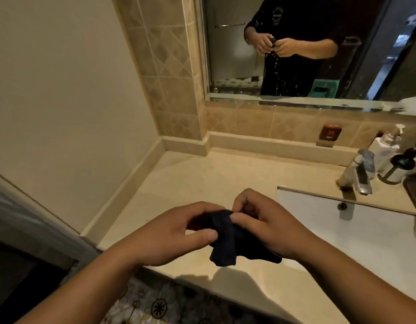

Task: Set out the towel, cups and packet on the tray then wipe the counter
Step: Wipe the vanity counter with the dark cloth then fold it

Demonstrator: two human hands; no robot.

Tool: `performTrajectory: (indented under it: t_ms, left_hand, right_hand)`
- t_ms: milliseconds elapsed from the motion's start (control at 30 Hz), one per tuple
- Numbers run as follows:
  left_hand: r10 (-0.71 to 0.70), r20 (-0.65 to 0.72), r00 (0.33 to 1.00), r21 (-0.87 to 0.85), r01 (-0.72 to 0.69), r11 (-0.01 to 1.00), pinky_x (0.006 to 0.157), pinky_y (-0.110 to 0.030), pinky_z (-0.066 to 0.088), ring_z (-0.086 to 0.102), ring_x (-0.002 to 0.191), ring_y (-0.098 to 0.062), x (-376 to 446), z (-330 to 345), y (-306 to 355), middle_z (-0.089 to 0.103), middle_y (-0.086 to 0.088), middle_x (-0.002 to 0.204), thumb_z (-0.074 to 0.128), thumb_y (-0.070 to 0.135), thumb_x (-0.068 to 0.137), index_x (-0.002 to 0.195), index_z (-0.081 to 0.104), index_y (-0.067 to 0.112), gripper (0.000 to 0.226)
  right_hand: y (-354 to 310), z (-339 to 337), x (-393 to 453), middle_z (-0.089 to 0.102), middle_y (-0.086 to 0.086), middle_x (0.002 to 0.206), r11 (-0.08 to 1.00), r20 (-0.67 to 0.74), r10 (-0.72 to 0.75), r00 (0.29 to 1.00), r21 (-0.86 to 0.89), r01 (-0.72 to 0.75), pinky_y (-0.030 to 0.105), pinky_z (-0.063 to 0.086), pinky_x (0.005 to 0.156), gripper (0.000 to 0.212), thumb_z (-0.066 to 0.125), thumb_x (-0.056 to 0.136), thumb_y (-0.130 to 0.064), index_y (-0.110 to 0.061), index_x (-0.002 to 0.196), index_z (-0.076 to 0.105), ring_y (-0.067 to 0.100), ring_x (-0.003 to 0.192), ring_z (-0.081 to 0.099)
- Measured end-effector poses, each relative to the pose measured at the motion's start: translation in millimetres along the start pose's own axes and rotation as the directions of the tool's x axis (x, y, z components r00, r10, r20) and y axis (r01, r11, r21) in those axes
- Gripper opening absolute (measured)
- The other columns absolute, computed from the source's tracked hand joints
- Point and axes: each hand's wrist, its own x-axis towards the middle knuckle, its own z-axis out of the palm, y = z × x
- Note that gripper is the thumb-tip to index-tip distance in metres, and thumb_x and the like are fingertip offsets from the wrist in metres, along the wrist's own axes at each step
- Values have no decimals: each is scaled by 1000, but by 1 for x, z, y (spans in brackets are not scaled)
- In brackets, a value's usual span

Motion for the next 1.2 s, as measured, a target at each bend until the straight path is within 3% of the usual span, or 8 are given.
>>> performTrajectory:
  t_ms: [133,300,367,500,667,800,967,1200]
  left_hand:
    - [11,-165,986,140,13,990,85,-42,53,66,96,-9,26,1,-4,70,13,102,56,27,91,111,64,32,22]
    - [30,-356,934,317,90,944,65,-32,51,62,70,-5,48,-1,-9,67,11,77,49,30,96,89,60,34,14]
    - [59,-317,947,440,91,893,60,-30,47,59,67,-5,53,-6,-12,66,9,75,45,33,96,94,58,32,14]
    - [61,-124,990,574,22,819,61,-32,46,57,67,-8,52,-33,-26,65,8,76,42,34,97,95,53,33,12]
    - [-41,266,963,716,-169,677,71,-29,46,56,83,-8,55,-79,-70,65,11,97,45,46,99,110,57,32,22]
    - [-61,399,915,712,-267,649,80,-35,46,56,91,-13,79,-84,-106,63,6,105,49,42,98,116,60,26,26]
    - [174,269,947,767,-320,556,71,-38,42,51,83,-20,115,-74,-128,55,1,94,54,28,94,103,63,22,14]
    - [480,67,874,816,-325,478,66,-37,43,57,76,-32,121,-29,-174,64,-11,88,74,11,68,86,67,8,20]
  right_hand:
    - [6,-13,18,62,-1,70,968,26,133,991,210,-135,23,45,60,13,63,91,-22,-22,78,63,10,65,56]
    - [10,-2,10,65,-14,96,977,-74,211,975,30,-209,27,46,80,42,45,84,-66,-30,93,64,-1,89,62]
    - [8,14,8,67,-19,96,967,-18,253,967,-7,-253,24,50,75,35,52,77,-68,-42,99,59,-2,87,65]
    - [15,29,22,66,-14,83,910,-193,213,958,-317,-267,27,51,66,3,54,88,-36,-39,88,55,5,76,61]
    - [35,31,30,58,-20,91,827,-102,146,984,-532,-178,15,40,66,14,49,91,-32,-37,98,60,0,82,54]
    - [60,29,45,61,-14,101,773,-27,183,983,-613,-161,15,41,72,19,49,97,-32,-28,108,64,3,88,55]
    - [83,8,61,55,-9,97,711,-159,189,969,-658,-247,26,45,73,14,53,97,-26,-23,106,62,12,86,56]
    - [129,22,36,60,-1,89,604,-284,100,954,-744,-285,25,48,64,12,70,81,-13,-21,90,68,17,74,59]
